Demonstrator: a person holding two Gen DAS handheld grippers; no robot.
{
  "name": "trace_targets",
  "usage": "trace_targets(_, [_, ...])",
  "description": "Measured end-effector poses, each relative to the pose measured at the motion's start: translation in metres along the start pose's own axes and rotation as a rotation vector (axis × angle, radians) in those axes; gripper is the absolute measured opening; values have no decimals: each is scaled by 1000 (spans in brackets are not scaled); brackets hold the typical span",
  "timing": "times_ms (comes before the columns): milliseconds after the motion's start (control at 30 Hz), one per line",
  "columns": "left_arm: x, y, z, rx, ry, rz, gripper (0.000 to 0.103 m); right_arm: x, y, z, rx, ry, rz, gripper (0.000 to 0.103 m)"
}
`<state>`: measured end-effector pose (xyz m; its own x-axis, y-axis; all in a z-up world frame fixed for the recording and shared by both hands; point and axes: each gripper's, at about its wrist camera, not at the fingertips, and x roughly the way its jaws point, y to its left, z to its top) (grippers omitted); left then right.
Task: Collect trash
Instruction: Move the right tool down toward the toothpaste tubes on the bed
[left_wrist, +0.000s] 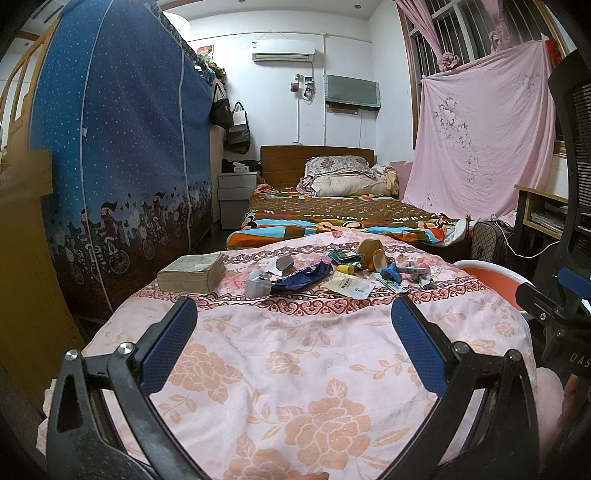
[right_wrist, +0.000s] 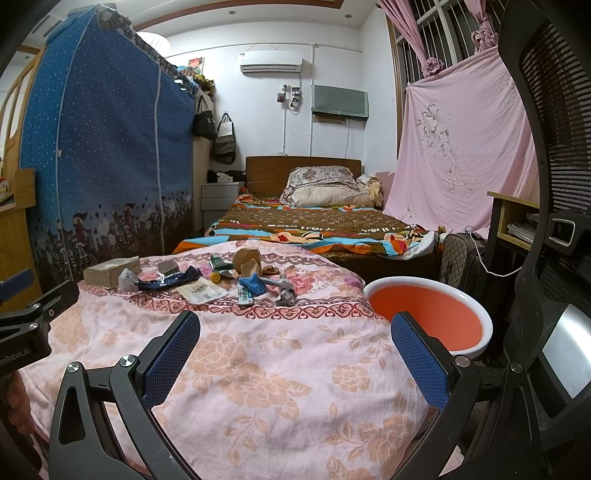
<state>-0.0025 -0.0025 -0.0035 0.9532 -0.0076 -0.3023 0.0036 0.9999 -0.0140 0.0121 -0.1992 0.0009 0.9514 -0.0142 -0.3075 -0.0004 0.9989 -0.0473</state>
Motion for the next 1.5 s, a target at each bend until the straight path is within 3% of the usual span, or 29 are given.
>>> trace_targets(500, [34, -7, 27, -3, -54, -7, 92, 14, -9, 25, -32, -74, -12, 103])
trace_targets(867, [72, -13, 51, -39, -120, -42, 91, 55, -10, 59, -79, -170, 36, 102])
trace_targets(967, [84, -17, 54, -50, -113, -61, 89, 68, -11, 63, -88, -169, 55, 93])
trace_targets(1067, [97, -21, 53, -50, -74, -72, 81, 84, -14, 65, -92, -137, 80, 81])
trace_targets(1200, [122, -27, 45, -53, 55, -92, 61, 107, -17, 64, -98, -62, 100, 68])
trace_targets(1500, [162, -26, 32, -129, 295, -137, 37, 151, -10, 51, -105, 128, 137, 33])
